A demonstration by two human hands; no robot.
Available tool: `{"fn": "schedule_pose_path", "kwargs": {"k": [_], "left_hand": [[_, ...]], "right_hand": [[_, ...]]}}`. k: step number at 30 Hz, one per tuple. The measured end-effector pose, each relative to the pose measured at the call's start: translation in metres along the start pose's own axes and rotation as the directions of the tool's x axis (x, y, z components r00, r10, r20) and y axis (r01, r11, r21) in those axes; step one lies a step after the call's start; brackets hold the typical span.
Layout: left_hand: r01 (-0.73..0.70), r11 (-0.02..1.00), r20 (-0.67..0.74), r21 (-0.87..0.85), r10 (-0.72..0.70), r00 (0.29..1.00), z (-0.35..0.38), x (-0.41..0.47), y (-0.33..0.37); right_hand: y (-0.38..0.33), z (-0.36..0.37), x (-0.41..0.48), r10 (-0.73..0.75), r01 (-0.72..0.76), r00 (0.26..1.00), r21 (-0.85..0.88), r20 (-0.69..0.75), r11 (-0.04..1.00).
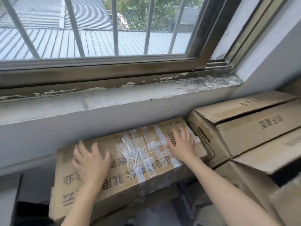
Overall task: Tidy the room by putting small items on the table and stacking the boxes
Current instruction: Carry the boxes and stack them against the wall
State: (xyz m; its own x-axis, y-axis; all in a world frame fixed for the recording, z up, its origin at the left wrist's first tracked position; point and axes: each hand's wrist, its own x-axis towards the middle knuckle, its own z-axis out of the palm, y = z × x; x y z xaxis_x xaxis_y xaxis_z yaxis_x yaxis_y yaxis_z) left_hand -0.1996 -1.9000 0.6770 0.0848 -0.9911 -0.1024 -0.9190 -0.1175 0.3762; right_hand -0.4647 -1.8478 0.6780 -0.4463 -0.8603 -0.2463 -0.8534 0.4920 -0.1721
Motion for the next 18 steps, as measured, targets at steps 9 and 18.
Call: {"fn": "schedule_pose_path", "kwargs": {"k": [9, 18], "left_hand": [[-0.276, 0.955, 0.145, -0.109, 0.290, 0.946, 0.013, -0.027, 0.084], [-0.521, 0.737, 0.287, -0.431, 0.660, 0.695, 0.048, -0.169, 0.166]], "right_hand": [[0.019, -0.001, -0.127, 0.136, -0.031, 0.984, 0.636, -0.117, 0.771], [0.125, 0.026, -0.247, 0.454, -0.353, 0.884, 0.799, 0.114, 0.487]]}}
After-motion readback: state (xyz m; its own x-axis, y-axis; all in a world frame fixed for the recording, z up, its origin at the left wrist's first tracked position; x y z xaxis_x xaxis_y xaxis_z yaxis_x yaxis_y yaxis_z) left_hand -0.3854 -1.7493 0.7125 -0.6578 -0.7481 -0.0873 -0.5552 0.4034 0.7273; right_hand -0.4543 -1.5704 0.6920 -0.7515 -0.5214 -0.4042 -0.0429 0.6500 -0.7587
